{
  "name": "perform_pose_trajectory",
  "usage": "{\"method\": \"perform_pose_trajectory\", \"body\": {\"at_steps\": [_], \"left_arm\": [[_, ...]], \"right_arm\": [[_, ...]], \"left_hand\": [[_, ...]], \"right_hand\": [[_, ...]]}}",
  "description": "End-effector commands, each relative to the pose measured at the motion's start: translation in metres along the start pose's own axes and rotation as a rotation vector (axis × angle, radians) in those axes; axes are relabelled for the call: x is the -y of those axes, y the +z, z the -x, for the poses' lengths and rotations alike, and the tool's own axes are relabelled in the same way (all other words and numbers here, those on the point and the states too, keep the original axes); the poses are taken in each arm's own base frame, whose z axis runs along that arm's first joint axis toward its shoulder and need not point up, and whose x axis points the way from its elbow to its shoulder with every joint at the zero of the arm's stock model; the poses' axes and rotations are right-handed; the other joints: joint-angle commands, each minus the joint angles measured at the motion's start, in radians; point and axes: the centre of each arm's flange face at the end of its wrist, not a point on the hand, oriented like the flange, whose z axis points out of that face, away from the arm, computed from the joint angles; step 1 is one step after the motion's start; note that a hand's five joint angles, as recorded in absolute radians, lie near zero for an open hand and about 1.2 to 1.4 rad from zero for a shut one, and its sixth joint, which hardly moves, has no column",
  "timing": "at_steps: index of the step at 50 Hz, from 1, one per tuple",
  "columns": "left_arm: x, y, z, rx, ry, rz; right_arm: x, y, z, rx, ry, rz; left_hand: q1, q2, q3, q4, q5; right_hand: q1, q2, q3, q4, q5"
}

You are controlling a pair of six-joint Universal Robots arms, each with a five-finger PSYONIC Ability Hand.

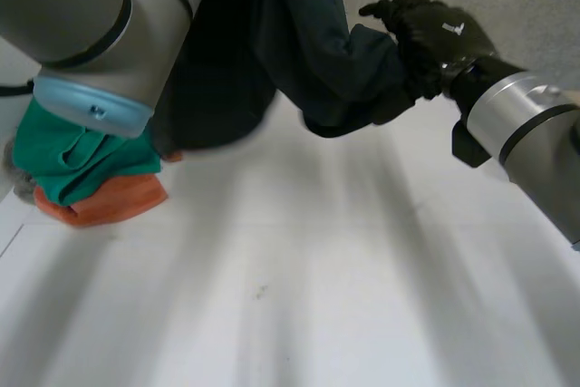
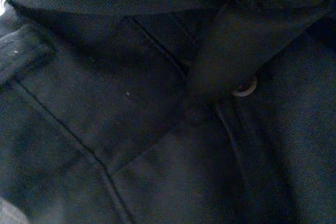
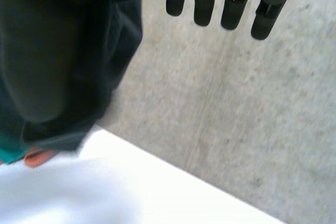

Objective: Fold the laundry.

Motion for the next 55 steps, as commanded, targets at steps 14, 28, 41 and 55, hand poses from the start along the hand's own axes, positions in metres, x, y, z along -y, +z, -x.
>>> {"method": "perform_pose_trajectory", "body": {"at_steps": [14,28,41,55], "left_arm": [[-0.118,-0.064,-0.149,-0.665,-0.1,0.187],[-0.139,-0.077,-0.123,-0.455,0.075,0.356],[-0.121,-0.123,-0.086,-0.346,0.119,0.62],[-0.128,-0.157,-0.077,-0.234,0.163,0.684]], "right_arm": [[-0.052,-0.001,-0.129,-0.24,-0.15,0.196],[-0.077,-0.002,-0.153,-0.195,-0.298,0.328],[-0.055,0.002,-0.115,0.017,-0.491,0.348],[-0.104,0.04,-0.059,0.13,-0.396,0.408]], "left_hand": [[0.037,-0.015,-0.005,-0.014,0.02],[-0.968,-1.02,-1.01,-1.019,-0.985],[-0.968,-1.02,-1.01,-1.019,-0.985],[-0.968,-1.02,-1.01,-1.019,-0.985]], "right_hand": [[-0.061,-0.054,-0.056,-0.064,-0.05],[-0.061,-0.054,-0.056,-0.064,-0.05],[-0.061,-0.054,-0.056,-0.064,-0.05],[-0.061,-0.054,-0.056,-0.064,-0.05]]}}
